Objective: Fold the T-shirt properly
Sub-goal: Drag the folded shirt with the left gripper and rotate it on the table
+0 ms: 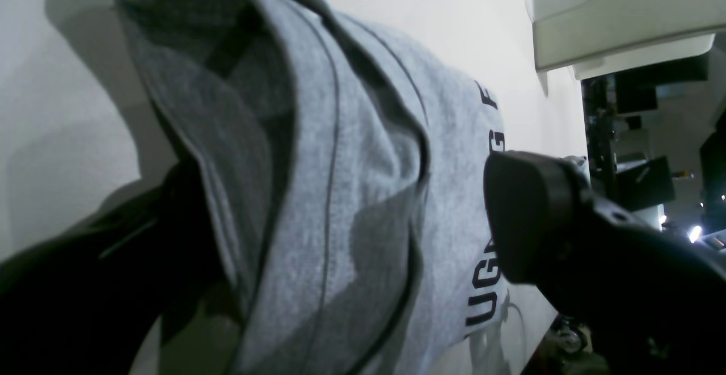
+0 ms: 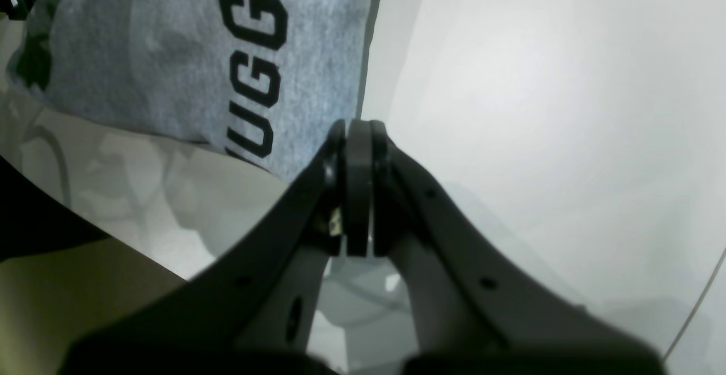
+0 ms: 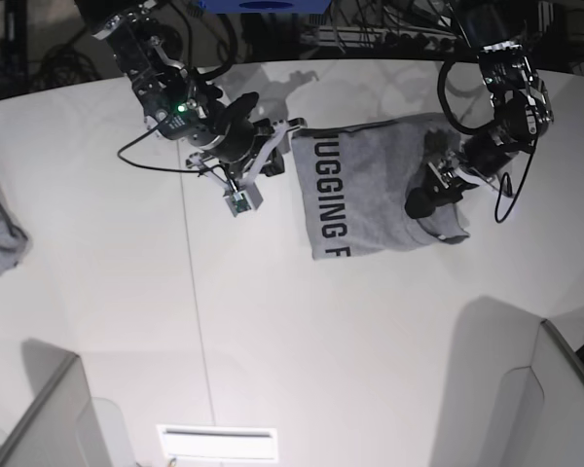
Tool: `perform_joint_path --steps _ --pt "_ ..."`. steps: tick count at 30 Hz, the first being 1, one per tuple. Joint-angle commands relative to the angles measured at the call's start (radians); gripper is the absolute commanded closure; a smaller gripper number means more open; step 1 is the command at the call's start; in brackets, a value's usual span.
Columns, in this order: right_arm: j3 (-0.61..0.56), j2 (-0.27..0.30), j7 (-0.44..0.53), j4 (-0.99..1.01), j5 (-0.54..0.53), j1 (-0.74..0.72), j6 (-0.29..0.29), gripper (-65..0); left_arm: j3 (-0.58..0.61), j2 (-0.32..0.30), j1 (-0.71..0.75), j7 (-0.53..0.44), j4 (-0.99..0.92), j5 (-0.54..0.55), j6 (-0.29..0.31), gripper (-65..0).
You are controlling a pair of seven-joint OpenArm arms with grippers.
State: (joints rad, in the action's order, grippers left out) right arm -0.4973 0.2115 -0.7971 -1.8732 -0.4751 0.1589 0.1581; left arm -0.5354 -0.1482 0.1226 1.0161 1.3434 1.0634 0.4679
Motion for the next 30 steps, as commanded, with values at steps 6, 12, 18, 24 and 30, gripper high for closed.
perform_joint_path --steps 6,12,18,24,30 --pt "0.009 -0.002 0.020 -0.021 -0.007 -0.012 -0.004 0.0 0.001 -0.011 0.007 0.042 0.003 -0.205 -0.031 -50.4" --pt "0.010 -0.002 0.020 -0.021 -0.009 -0.012 -0.004 0.0 0.001 -0.011 0.007 0.043 0.003 -0.303 -0.031 -14.2" --pt "0.012 -0.002 0.021 -0.021 -0.009 -0.011 -0.004 0.0 0.123 -0.044 -0.013 0.043 0.014 -0.429 -0.033 0.0" --pt "0.107 -0.010 0.021 -0.024 -0.009 0.040 -0.004 0.0 0.277 -0.107 -0.041 0.043 0.015 -0.518 -0.033 0.0" --pt "0.299 -0.044 0.023 -0.082 -0.009 0.132 -0.004 0.0 0.493 -0.182 -0.120 0.043 0.015 -0.613 -0.033 0.0"
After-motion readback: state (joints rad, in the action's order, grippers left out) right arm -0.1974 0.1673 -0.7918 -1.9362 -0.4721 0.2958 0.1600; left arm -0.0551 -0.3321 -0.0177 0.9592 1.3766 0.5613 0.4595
